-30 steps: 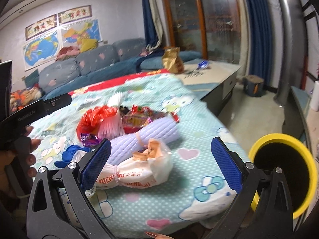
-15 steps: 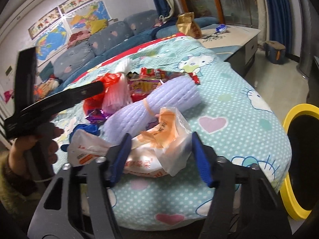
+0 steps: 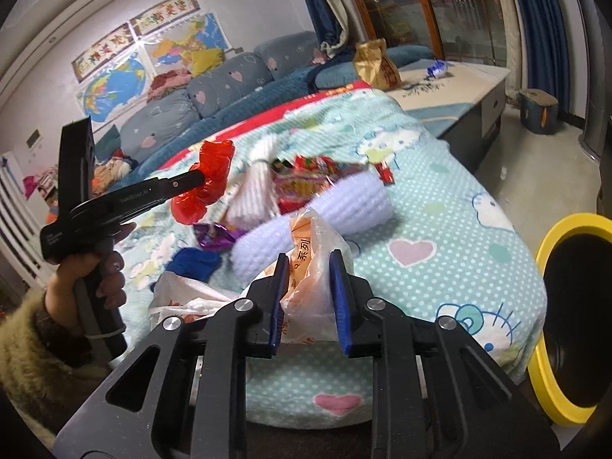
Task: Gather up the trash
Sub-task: 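Carry the red bag and white wrapper over the yellow bin and release both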
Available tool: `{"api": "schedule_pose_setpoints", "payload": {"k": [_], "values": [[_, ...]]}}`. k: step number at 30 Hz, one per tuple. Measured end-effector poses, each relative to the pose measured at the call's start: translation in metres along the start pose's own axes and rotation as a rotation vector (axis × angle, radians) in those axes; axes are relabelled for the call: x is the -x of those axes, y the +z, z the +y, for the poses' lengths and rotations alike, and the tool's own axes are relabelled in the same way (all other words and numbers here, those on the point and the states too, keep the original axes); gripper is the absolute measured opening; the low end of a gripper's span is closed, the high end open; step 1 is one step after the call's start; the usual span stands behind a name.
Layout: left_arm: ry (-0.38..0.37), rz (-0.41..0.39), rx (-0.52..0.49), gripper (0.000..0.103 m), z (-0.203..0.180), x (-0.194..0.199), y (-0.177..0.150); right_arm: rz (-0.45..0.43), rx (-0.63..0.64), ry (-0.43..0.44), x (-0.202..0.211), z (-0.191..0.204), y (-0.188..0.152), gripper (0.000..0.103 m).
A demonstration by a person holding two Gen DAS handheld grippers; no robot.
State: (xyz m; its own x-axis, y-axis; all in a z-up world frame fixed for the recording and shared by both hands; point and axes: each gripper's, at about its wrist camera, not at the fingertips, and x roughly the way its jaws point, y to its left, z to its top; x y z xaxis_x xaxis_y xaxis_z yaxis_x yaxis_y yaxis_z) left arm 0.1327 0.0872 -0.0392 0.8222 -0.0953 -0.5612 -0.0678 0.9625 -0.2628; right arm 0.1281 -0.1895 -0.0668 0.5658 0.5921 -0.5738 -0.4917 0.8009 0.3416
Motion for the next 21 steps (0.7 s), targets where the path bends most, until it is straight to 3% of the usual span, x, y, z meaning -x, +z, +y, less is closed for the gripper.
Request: {"api": "schedule_pose_setpoints", "payload": {"k": [10,21], "values": [[-0.093,-0.088,-0.045,0.012,-0.038,0.038,0.016,-0.154,0.041,-0.107,0.040,-0.007,0.026,0.015],[-0.218,-0.093,-0.147,0.012,-0.100,0.047,0.006,-0.271,-0.041,-0.236,0.082,-0.052,0.037,0.014]]}}
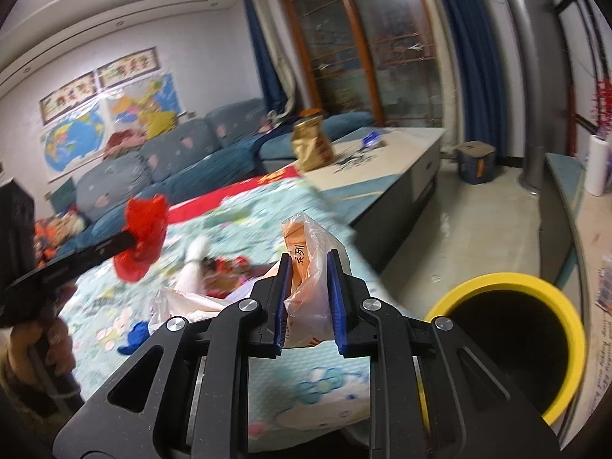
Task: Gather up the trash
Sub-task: 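Carry the red bag and white wrapper over the yellow bin and release both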
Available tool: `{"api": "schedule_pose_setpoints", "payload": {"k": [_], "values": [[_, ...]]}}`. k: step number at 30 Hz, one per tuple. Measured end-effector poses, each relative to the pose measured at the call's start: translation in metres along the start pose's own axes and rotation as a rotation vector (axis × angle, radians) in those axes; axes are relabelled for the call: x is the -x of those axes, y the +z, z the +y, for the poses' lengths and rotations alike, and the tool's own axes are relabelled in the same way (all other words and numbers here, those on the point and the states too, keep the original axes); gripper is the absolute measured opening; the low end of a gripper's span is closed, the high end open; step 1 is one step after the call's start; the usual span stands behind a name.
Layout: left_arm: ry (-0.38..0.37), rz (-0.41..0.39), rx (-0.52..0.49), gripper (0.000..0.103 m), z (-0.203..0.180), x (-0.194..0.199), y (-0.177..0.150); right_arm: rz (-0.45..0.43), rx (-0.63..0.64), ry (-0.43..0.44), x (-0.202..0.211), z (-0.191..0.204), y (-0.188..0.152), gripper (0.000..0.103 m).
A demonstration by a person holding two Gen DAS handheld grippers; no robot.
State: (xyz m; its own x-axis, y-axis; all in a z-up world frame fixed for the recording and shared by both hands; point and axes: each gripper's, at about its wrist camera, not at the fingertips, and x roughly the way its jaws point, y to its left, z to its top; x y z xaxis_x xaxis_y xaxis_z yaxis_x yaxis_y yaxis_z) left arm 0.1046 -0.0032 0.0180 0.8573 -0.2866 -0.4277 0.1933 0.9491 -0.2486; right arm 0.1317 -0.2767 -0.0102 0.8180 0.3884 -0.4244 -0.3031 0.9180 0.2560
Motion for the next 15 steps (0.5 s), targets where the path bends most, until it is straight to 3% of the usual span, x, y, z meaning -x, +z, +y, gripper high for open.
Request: {"api": "schedule_pose_setpoints", "payload": {"k": [15], "values": [[-0.126,0.058,-0.101,0.012,-0.067,-0.030,-0.013,-0.131,-0.144,-0.231,0.037,-0.083,0.017,0.014]]}}
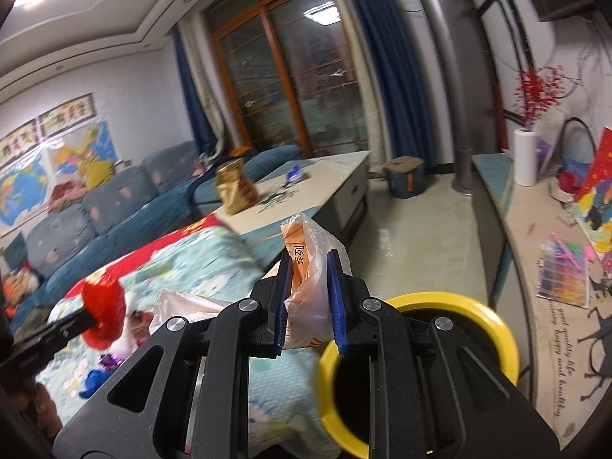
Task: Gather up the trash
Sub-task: 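Carry the red bag and white wrapper over the yellow bin and release both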
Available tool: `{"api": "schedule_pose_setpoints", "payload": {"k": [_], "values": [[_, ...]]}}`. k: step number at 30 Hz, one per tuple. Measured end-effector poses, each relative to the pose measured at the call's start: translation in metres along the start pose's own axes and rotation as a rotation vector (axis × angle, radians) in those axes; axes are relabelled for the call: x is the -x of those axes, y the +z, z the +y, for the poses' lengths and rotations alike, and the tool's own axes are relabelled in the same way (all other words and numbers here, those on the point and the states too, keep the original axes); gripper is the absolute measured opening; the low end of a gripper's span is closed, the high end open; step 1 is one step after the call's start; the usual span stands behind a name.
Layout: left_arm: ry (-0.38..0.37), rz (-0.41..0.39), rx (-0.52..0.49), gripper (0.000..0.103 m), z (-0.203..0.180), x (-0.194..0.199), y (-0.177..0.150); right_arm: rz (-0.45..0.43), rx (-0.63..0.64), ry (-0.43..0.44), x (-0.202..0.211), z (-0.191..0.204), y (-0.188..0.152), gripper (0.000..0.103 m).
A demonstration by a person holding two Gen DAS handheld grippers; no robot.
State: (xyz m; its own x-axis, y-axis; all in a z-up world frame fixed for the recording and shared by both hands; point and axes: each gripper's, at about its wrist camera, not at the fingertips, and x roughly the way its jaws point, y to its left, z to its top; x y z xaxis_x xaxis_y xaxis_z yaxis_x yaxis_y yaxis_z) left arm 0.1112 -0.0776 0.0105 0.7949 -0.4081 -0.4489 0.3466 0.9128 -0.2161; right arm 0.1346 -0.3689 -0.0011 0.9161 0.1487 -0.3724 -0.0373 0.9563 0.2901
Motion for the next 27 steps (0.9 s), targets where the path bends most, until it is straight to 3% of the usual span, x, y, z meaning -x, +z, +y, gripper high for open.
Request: {"api": "schedule_pose_setpoints", "payload": {"k": [17,27], "values": [[-0.115,0.073,-0.076,0.011,-0.058,-0.036,-0.019,-0.033,-0.102,-0.233,0.005,-0.077,0.001,0.014],[-0.184,0.135,-0.123,0.011,-0.089,-0.068,-0.034,-0.031,-0.081,-0.378,-0.001,-0.103,-0.008,0.014]]}}
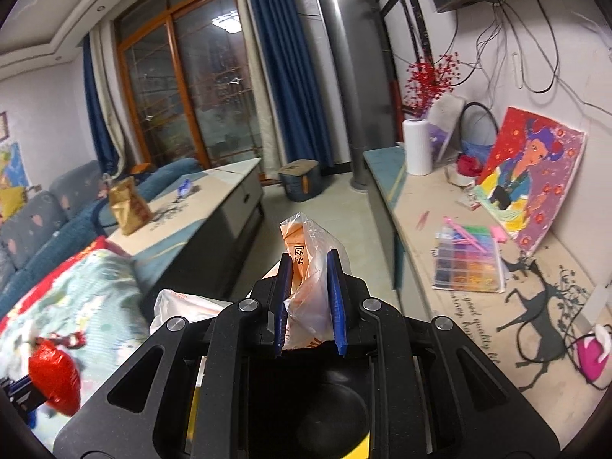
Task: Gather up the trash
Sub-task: 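Carry the red bag and white wrapper over the yellow bin and release both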
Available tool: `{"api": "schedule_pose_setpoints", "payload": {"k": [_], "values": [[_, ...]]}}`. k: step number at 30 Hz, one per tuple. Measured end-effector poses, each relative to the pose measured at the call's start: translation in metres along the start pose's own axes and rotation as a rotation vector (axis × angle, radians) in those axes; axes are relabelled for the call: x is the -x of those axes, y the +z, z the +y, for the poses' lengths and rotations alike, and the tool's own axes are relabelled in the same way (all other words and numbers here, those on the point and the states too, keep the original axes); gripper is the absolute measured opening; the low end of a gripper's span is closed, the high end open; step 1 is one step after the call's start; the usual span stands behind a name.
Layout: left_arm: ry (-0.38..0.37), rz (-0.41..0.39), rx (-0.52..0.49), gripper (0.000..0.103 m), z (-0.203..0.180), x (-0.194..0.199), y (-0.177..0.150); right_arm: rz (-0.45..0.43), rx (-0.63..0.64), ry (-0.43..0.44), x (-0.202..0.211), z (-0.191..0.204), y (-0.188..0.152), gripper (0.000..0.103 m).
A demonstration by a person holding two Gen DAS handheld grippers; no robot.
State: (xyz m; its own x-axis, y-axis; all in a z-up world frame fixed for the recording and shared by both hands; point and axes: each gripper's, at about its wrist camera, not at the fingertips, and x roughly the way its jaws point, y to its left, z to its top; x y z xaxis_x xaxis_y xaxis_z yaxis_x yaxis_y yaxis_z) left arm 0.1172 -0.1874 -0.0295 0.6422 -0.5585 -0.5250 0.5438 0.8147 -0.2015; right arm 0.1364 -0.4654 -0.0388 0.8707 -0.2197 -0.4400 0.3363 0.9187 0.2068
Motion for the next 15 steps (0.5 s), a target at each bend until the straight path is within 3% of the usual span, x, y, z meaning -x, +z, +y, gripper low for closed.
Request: {"api": "schedule_pose_setpoints", "payload": {"k": [15], "values": [[-0.087,0.130,-0.062,0.011,-0.039,-0.071,-0.022,0.039,0.051,-0.128,-0.026,-0.018,-0.016,0.014]]}}
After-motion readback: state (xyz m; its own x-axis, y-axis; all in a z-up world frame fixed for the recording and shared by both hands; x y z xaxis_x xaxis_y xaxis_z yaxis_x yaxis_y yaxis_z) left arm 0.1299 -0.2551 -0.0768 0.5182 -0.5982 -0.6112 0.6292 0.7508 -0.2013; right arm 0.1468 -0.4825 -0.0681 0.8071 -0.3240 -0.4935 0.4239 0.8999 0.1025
